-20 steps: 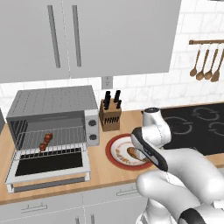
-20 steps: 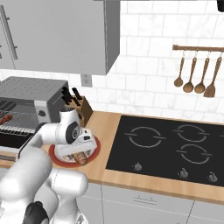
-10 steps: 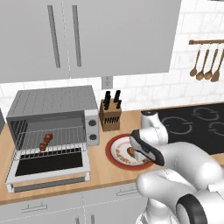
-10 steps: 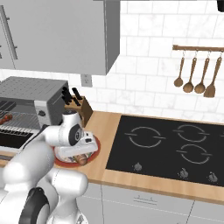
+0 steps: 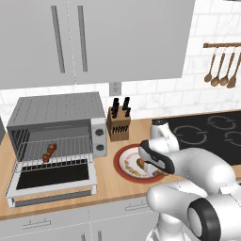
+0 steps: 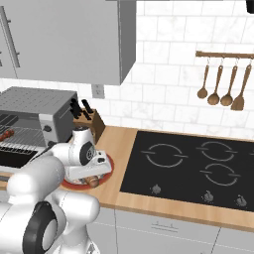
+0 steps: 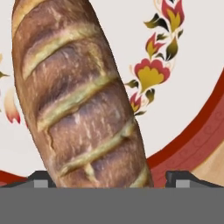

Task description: Pick up the kebab skewer and baguette bread, and place them inside the toaster oven. Close the toaster oven door and start by setting the timer.

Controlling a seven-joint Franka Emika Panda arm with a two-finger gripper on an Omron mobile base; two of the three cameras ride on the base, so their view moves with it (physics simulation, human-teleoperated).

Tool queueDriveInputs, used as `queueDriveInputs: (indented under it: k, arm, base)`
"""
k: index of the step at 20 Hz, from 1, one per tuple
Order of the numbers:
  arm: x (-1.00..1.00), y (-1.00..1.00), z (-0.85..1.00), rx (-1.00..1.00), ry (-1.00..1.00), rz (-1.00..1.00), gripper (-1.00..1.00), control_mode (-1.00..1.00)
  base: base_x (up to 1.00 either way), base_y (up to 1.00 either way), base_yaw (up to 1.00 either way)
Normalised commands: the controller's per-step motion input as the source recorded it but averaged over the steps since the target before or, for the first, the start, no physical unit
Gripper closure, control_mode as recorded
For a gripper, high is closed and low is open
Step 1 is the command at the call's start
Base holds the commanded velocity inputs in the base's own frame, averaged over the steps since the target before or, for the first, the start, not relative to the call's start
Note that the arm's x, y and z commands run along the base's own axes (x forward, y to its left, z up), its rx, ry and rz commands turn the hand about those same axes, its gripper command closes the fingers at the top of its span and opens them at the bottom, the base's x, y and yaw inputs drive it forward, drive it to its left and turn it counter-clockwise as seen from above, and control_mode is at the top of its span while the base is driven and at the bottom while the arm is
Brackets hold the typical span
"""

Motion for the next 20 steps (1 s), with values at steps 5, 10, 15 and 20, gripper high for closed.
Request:
queueDriveInputs:
  k: [5,10,15,20]
  arm:
    - [0.00,0.12,-0.04,0.00,0.00,0.00,1.00,-1.00]
    - [0.00,0.00,0.09,0.01,0.01,0.00,1.00,-1.00]
    - [-0.52,0.10,1.00,0.09,0.00,0.00,1.00,-1.00]
    - [-0.62,0.58,0.77,0.07,0.00,-0.05,1.00,-1.00]
  base:
    - [0.00,0.00,0.00]
    - [0.00,0.00,0.00]
    - [0.00,0.00,0.00]
    - [0.00,0.00,0.00]
